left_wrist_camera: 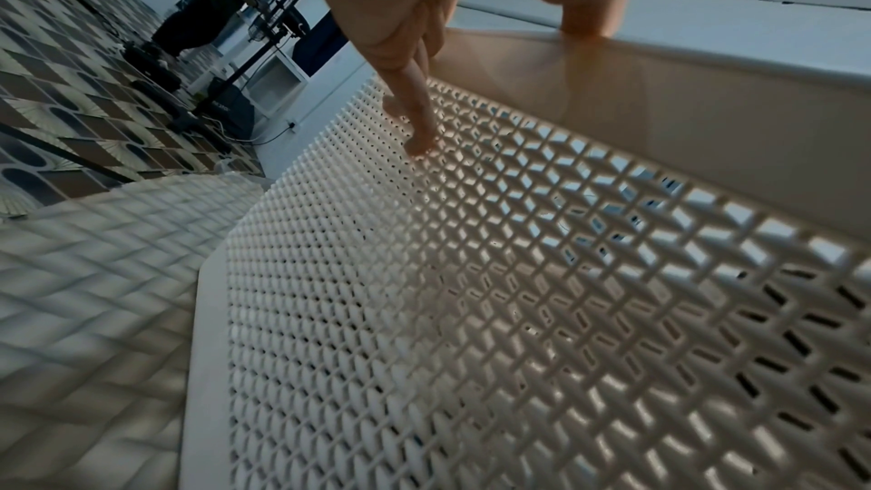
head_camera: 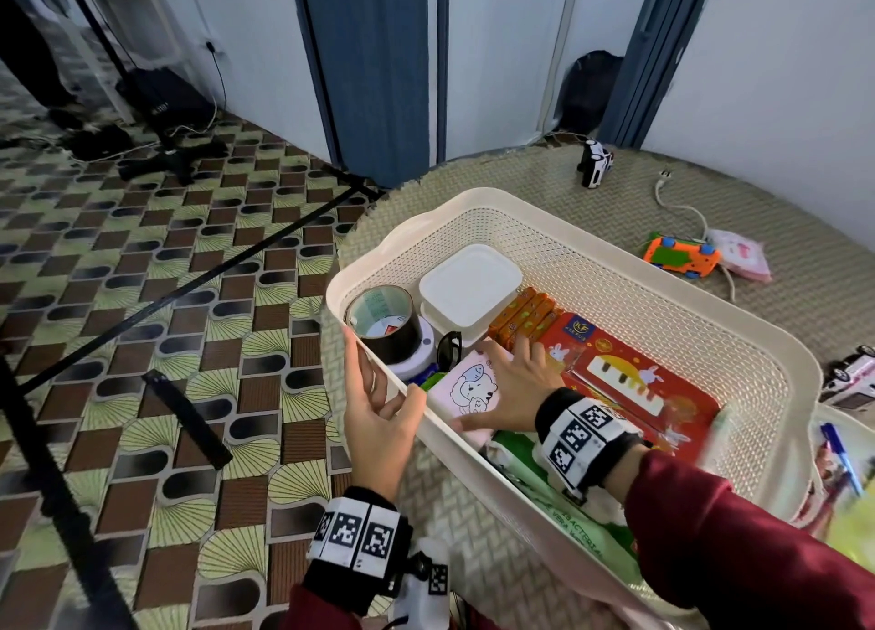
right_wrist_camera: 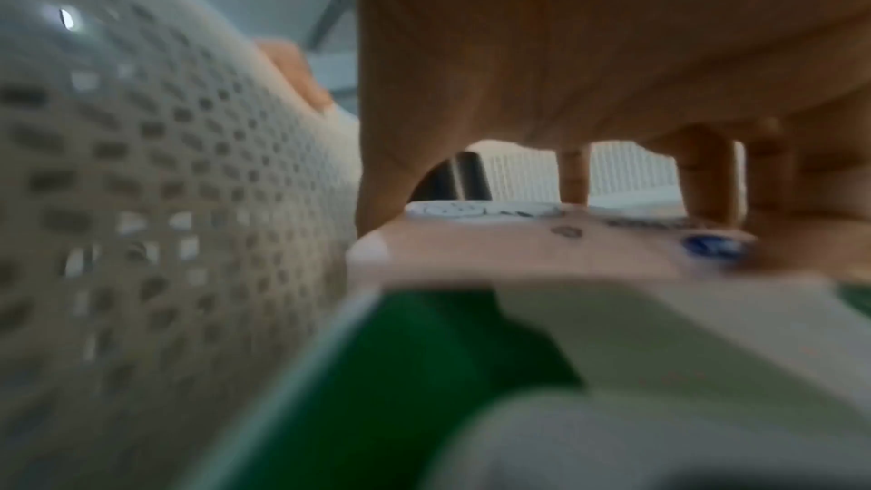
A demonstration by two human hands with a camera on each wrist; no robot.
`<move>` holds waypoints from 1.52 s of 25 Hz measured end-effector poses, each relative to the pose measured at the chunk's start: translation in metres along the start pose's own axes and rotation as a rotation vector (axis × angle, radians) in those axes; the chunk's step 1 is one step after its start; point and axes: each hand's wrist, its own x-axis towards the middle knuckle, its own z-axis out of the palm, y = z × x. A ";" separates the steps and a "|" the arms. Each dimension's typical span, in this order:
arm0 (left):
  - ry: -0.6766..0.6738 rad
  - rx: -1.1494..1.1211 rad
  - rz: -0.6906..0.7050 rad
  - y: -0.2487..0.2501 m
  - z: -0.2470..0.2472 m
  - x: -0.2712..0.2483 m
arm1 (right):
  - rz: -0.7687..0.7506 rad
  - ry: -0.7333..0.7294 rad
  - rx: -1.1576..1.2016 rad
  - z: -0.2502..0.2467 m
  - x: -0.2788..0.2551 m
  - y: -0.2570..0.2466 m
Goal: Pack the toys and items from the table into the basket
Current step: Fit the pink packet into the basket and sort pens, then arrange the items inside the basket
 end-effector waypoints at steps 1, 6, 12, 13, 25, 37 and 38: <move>-0.002 0.005 -0.003 -0.001 0.000 0.000 | -0.011 -0.002 -0.007 0.000 0.002 0.002; 0.003 0.019 -0.017 -0.001 -0.002 0.001 | -0.097 0.018 -0.037 -0.002 0.009 0.006; 0.009 0.085 -0.010 0.002 0.001 0.000 | -0.051 -0.041 -0.051 -0.001 0.014 0.004; 0.005 0.123 -0.009 0.003 0.000 -0.001 | -0.082 -0.077 -0.054 -0.002 0.014 0.007; 0.041 0.663 0.161 0.039 0.005 0.000 | -0.031 0.414 0.586 -0.095 -0.049 0.062; -0.514 0.251 0.061 0.095 0.151 -0.090 | -0.022 0.727 0.812 -0.098 -0.186 0.164; -0.540 0.250 0.056 0.093 0.166 -0.103 | 0.005 0.753 0.821 -0.091 -0.196 0.180</move>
